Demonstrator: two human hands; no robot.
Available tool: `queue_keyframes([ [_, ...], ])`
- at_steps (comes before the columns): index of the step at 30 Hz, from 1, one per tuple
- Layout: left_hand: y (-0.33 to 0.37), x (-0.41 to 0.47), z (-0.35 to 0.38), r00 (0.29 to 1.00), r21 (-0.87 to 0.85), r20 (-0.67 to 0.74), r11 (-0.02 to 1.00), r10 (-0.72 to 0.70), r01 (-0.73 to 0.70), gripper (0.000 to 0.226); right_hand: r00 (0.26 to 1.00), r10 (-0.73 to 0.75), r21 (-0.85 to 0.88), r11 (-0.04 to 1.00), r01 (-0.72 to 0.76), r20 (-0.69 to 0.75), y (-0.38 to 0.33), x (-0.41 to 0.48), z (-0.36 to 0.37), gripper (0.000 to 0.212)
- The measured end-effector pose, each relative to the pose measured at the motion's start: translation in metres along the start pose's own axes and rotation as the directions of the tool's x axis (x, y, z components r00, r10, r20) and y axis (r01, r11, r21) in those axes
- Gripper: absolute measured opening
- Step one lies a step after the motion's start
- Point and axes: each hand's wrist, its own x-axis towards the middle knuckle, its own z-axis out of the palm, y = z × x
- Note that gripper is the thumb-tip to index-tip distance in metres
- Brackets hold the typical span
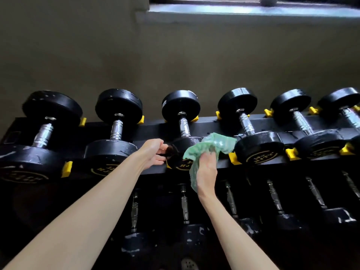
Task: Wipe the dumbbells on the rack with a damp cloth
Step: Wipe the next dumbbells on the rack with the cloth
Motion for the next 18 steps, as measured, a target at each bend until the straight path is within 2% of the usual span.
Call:
queue_keyframes([
  [3,0.004,-0.004,-0.001,0.999,0.082,0.039,0.997,-0.011,0.008,0.033,0.996,-0.090,-0.067,0.994,0.091,0.011,-0.019,0.008,-0.004,0.040],
  [4,0.006,-0.004,-0.002,0.999,0.105,0.052,0.995,-0.007,0.002,0.033,0.994,-0.109,-0.016,0.994,0.109,0.009,-0.027,0.015,-0.006,0.039],
  [6,0.009,-0.004,-0.002,1.000,0.157,0.024,0.988,0.013,-0.016,0.031,0.994,-0.075,0.200,0.978,0.057,0.085,-0.043,0.034,-0.009,0.033],
  [7,0.013,-0.001,0.000,0.998,0.196,-0.024,0.979,0.058,-0.052,0.029,0.989,-0.052,0.268,0.963,0.012,0.142,-0.052,0.044,-0.009,0.032],
  [9,0.022,0.007,0.006,0.966,0.252,-0.103,0.945,0.239,-0.207,0.023,0.970,0.010,0.264,0.962,-0.075,0.242,-0.067,0.062,-0.009,0.030],
  [11,0.038,0.004,0.014,0.923,0.218,0.064,0.897,0.380,-0.385,0.029,0.939,0.013,0.246,0.964,-0.103,0.342,-0.077,0.077,-0.009,0.032],
  [13,0.057,0.004,0.024,0.879,0.263,0.253,0.845,0.405,-0.465,0.044,0.908,0.012,0.289,0.946,-0.147,0.420,-0.087,0.093,-0.011,0.038],
  [14,0.065,0.006,0.029,0.862,0.307,0.292,0.813,0.415,-0.495,0.042,0.893,0.011,0.287,0.945,-0.157,0.450,-0.091,0.103,-0.012,0.039],
  [16,0.078,0.008,0.034,0.847,0.352,0.278,0.772,0.453,-0.529,0.021,0.887,0.006,0.224,0.967,-0.123,0.461,-0.100,0.122,-0.013,0.039],
  [18,0.088,0.014,0.037,0.848,0.309,0.214,0.790,0.484,-0.529,0.006,0.881,0.015,0.113,0.991,-0.077,0.473,-0.103,0.140,-0.015,0.037],
])
